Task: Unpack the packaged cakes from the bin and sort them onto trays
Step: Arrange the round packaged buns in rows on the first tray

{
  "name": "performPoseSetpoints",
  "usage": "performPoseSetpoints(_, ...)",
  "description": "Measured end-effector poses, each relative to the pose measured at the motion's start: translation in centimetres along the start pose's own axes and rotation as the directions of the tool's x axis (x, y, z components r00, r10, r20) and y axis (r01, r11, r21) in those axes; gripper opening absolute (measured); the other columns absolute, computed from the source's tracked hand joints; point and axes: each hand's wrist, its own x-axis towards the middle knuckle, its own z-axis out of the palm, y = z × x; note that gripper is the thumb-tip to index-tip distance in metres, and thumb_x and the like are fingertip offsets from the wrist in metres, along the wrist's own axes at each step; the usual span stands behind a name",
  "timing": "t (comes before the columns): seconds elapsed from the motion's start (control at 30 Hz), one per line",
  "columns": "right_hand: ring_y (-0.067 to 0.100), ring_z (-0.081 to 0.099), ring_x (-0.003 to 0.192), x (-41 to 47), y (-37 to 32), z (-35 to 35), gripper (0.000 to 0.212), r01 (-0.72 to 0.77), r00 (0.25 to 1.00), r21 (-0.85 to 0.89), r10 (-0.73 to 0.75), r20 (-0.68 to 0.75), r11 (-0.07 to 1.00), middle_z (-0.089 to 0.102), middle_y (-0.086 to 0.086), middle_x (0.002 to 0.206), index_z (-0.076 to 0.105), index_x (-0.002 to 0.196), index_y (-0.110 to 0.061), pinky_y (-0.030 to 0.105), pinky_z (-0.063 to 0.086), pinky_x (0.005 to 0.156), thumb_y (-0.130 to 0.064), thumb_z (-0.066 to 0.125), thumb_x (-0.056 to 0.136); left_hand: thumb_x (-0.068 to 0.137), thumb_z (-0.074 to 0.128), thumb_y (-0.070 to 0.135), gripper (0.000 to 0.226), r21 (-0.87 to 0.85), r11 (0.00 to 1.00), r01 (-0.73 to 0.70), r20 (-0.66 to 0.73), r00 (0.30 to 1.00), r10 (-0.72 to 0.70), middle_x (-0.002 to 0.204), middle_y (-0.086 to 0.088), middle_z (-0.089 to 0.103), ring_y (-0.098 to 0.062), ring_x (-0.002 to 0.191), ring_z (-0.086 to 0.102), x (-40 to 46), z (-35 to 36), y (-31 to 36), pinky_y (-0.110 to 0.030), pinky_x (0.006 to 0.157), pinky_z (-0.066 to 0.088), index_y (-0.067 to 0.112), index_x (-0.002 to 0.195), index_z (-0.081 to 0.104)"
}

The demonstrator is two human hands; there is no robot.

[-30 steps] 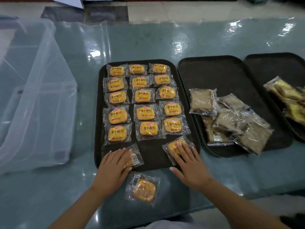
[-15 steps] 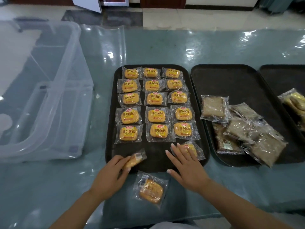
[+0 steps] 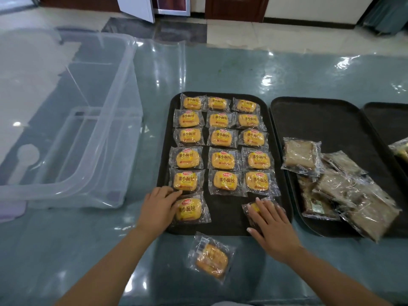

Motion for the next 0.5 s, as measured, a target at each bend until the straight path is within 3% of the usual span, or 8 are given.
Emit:
performPoseSetpoints(0.1, 0.027, 0.022, 0.141, -0.5, 0.4, 0.0, 0.062, -0.058, 0.998, 0.02, 0.057, 0.026, 0.998, 0.036, 0.007, 0.151, 0.031, 0.147, -0.026, 0.044, 0.016, 0.108, -0.06, 0.014, 0.099, 0.061, 0.086, 0.016, 0.044, 0.108, 0.984, -0.143, -0.131, 0.979, 0.157, 0.103, -0.004, 0.068, -0.026, 0.092, 0.062, -0.9, 0.9, 1.0, -0.038, 0.073, 0.051, 0.018, 0.103, 0.073)
performPoseSetpoints(0.2, 0.028, 0.025, 0.14, -0.6, 0.2, -0.3, 0.063, -0.089, 0.995, 0.018, 0.088, 0.048, 0.996, 0.037, 0.008, 0.15, 0.032, 0.147, -0.025, 0.042, 0.011, 0.11, -0.061, 0.014, 0.099, 0.07, 0.082, 0.019, 0.038, 0.149, 0.958, -0.244, -0.122, 0.957, 0.263, 0.107, 0.0, 0.069, -0.022, 0.096, 0.062, -1.9, 1.9, 1.5, -0.037, 0.075, 0.053, 0.02, 0.107, 0.071)
performPoseSetpoints(0.33, 0.032, 0.037, 0.135, -0.4, -0.2, -0.5, 0.065, -0.111, 0.992, 0.023, 0.109, 0.058, 0.994, 0.043, 0.01, 0.147, 0.04, 0.143, -0.024, 0.045, 0.018, 0.107, -0.061, 0.013, 0.099, 0.082, 0.069, 0.024, 0.033, 0.147, 0.96, -0.24, -0.122, 0.959, 0.258, 0.113, 0.001, 0.067, -0.021, 0.102, 0.061, -2.3, 2.3, 1.3, -0.039, 0.083, 0.051, 0.021, 0.115, 0.067)
performPoseSetpoints(0.4, 0.033, 0.033, 0.138, -0.4, -0.4, -0.6, 0.066, -0.089, 0.995, 0.023, 0.088, 0.041, 0.996, 0.041, 0.011, 0.147, 0.042, 0.143, -0.022, 0.048, 0.018, 0.108, -0.061, 0.012, 0.098, 0.089, 0.047, 0.033, 0.035, 0.083, 0.961, -0.265, -0.099, 0.957, 0.273, 0.119, 0.002, 0.064, -0.019, 0.11, 0.057, -2.5, 1.8, 1.9, -0.037, 0.092, 0.046, 0.023, 0.119, 0.064)
performPoseSetpoints(0.5, 0.031, 0.021, 0.142, -0.6, -0.8, -0.8, 0.066, -0.025, 1.0, 0.042, 0.025, 0.004, 0.999, 0.036, 0.011, 0.149, 0.039, 0.144, -0.021, 0.051, 0.018, 0.107, -0.061, 0.013, 0.098, 0.091, 0.043, 0.043, 0.04, -0.033, 0.924, -0.381, -0.028, 0.925, 0.38, 0.127, 0.005, 0.059, -0.017, 0.122, 0.049, -3.5, 1.7, 3.1, -0.035, 0.104, 0.036, 0.026, 0.121, 0.062)
